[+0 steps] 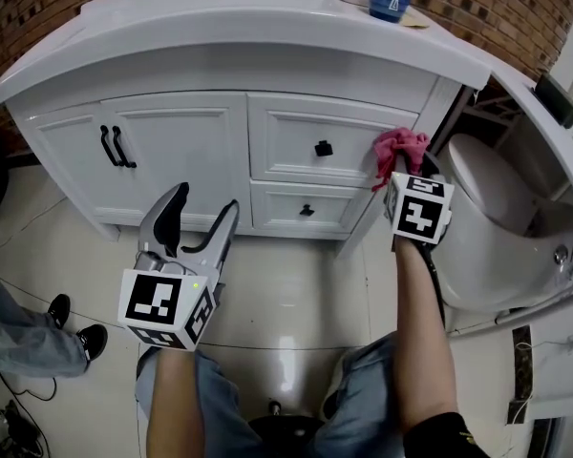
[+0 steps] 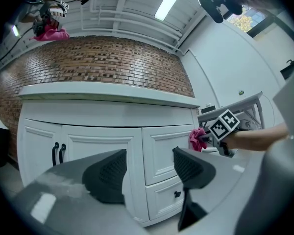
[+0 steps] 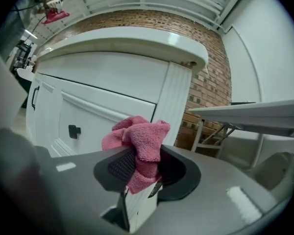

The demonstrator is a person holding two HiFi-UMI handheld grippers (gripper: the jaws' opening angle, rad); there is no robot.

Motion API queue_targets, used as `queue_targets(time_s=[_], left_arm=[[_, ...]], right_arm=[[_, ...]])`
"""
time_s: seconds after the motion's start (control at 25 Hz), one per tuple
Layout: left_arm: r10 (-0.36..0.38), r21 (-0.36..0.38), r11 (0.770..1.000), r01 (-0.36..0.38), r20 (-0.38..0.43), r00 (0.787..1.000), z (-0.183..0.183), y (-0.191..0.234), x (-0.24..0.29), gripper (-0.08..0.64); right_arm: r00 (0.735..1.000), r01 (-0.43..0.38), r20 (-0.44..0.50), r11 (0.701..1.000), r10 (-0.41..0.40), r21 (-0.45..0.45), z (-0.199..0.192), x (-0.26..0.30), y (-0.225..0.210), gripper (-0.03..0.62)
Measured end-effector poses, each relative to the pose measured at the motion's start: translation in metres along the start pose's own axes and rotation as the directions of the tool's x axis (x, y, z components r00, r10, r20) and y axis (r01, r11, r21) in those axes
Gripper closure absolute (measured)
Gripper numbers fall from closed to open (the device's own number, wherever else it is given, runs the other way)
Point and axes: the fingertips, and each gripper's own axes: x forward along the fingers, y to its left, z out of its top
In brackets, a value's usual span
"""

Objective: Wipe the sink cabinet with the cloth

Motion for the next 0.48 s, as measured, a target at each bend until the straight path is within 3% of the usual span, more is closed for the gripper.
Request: queue_targets(time_s=[0.16,0.28,0.4,0.48], left_arm=[[0.004,-0.006,1.000,-0.004,0.002,1.000,0.001,0.004,-0.001,0.255],[0.008,-0.011,1.000,-0.008,0.006,1.000,0.001,0.006,-0.001,0.255],[0.025,-0.017,1.000,-0.025,0.013,1.000,0.003,0.012,-0.004,0.255],[0.040,-0.012,0.999,-0.040,0.013,0.999,0.004,0.016,-0.010,0.255]], right_arm=[[1.000,0.002,-0.006,0.999,-0.002,0.054,-0.002,-0.003,0.003,0.468],[0.986,-0.150,0.079,0.988,0.147,0.032,0.022,-0.018,0.060,0.468],[0.913,-0.381,0.142,0.924,0.382,-0.034,0.044,-0.037,0.149,0.468],[0.865,-0.472,0.136,0.875,0.483,-0.103,0.045,-0.044,0.200,0.468]])
